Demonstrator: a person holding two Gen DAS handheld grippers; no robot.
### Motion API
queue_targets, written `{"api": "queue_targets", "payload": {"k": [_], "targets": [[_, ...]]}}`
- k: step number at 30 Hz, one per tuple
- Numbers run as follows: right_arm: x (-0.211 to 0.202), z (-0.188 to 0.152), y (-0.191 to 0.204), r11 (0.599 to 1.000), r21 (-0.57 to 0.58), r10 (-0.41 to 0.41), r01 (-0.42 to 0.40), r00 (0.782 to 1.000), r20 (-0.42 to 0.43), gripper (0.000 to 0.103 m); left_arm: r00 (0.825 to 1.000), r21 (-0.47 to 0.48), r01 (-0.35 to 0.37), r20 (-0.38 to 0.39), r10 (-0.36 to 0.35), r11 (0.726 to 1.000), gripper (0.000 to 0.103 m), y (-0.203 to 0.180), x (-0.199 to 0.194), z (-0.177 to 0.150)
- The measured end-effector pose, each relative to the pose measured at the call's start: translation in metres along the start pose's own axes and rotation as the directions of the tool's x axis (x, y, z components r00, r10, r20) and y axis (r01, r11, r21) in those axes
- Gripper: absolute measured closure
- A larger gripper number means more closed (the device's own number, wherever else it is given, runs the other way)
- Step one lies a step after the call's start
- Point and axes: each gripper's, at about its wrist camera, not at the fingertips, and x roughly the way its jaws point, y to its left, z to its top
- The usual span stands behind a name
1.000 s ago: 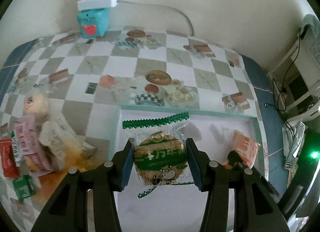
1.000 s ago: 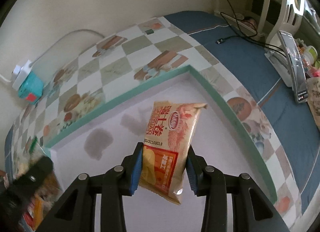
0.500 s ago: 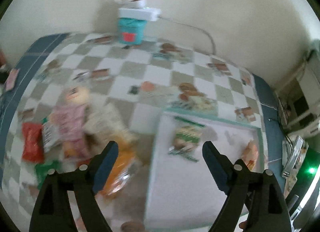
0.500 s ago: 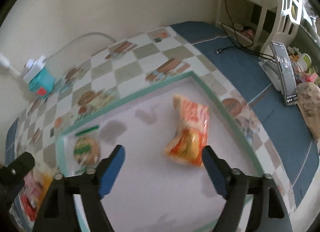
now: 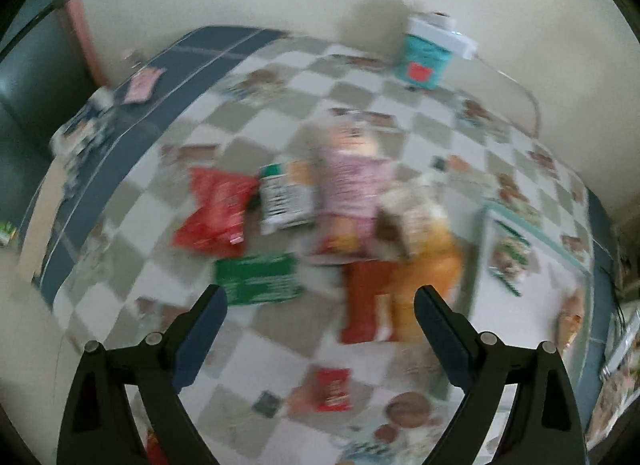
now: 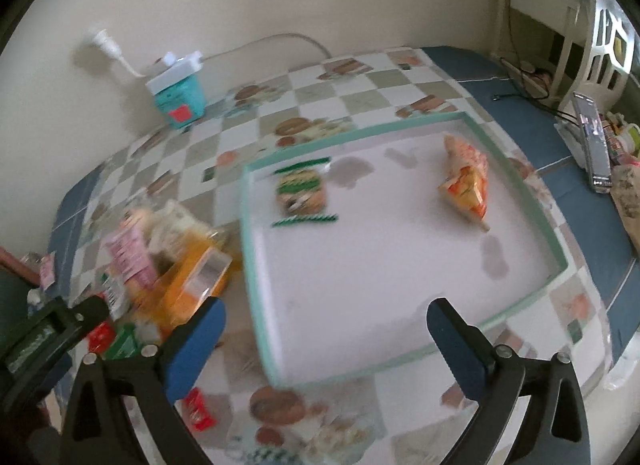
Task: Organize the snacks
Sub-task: 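Open both grippers to drop the packets into the tray, then grasp the green packet with the left gripper while the right grasps the red candy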
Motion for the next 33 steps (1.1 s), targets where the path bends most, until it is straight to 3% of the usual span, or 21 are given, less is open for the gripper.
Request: {"api": "queue_targets", "payload": {"k": [5, 9, 14, 22, 27, 30, 32, 33], "targets": [[0.001, -0.017, 0.019, 0.999, -0.017, 0.044, -0.045, 0.998, -0.038, 0.001, 0.997, -0.097, -0.055, -0.064, 0.049, 0.994, 0.008, 0.046, 0.015, -0.010], [0.007, -0.031, 0.044, 0.994, -0.072, 0.076, -0.083, 0.993, -0.087, 0.001, 0.992, -0.185, -0.062, -0.121, 0.039, 0.981, 0.008, 0.078, 0.027, -0.011], [0.026, -0.053, 0.080, 0.975, -0.180, 0.094, -0.129, 0.977, -0.192, 0.001, 0.984, -0.224, -0.065, -0.176, 0.026, 0.972, 0.008, 0.097, 0.041, -0.014], [0.063, -0.085, 0.107, 0.955, -0.272, 0.024, -0.120, 0.944, -0.330, 0.003, 0.945, -0.214, -0.115, -0.326, 0.040, 0.970, 0.008, 0.107, 0.083, -0.025], [0.073, -0.093, 0.111, 0.950, -0.285, 0.016, -0.128, 0.930, -0.367, 0.018, 0.931, -0.219, -0.137, -0.362, 0.050, 0.966, 0.008, 0.108, 0.098, -0.026], [0.072, -0.099, 0.117, 0.936, -0.333, -0.012, -0.111, 0.937, -0.348, 0.030, 0.925, -0.221, -0.140, -0.376, 0.048, 0.965, 0.008, 0.108, 0.106, -0.026], [0.070, -0.104, 0.124, 0.922, -0.374, -0.029, -0.101, 0.945, -0.326, 0.046, 0.924, -0.222, -0.141, -0.379, 0.048, 0.965, 0.008, 0.106, 0.107, -0.027], [0.068, -0.106, 0.127, 0.917, -0.386, -0.030, -0.103, 0.946, -0.323, 0.050, 0.925, -0.226, -0.141, -0.378, 0.046, 0.964, 0.008, 0.106, 0.108, -0.027]]}}
